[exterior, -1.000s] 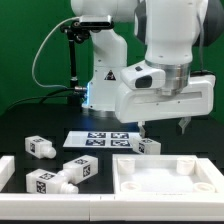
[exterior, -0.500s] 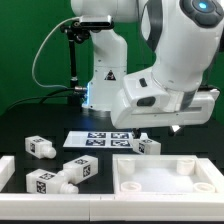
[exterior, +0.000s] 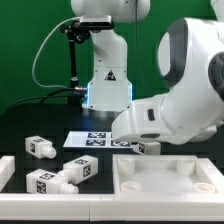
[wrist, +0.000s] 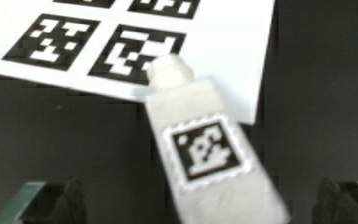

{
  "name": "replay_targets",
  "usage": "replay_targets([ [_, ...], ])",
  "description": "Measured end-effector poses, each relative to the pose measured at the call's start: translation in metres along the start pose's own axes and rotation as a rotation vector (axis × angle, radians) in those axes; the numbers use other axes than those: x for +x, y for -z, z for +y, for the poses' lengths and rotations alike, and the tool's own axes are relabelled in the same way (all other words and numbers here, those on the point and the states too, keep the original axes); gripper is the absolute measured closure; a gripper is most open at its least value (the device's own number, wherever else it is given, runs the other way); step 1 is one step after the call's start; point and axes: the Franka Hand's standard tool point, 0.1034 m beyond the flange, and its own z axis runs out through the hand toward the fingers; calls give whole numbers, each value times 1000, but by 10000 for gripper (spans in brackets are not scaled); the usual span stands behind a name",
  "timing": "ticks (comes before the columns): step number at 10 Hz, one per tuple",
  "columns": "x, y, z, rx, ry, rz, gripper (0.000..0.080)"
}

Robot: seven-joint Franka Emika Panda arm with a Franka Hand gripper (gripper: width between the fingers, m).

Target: Assemble one leg

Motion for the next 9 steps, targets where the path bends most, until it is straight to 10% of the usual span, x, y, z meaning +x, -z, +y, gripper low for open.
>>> replay_targets([
  [7, 2, -22, -8, -4, -21, -32, 178],
  [9, 2, -22, -8, -3, -22, -32, 517],
])
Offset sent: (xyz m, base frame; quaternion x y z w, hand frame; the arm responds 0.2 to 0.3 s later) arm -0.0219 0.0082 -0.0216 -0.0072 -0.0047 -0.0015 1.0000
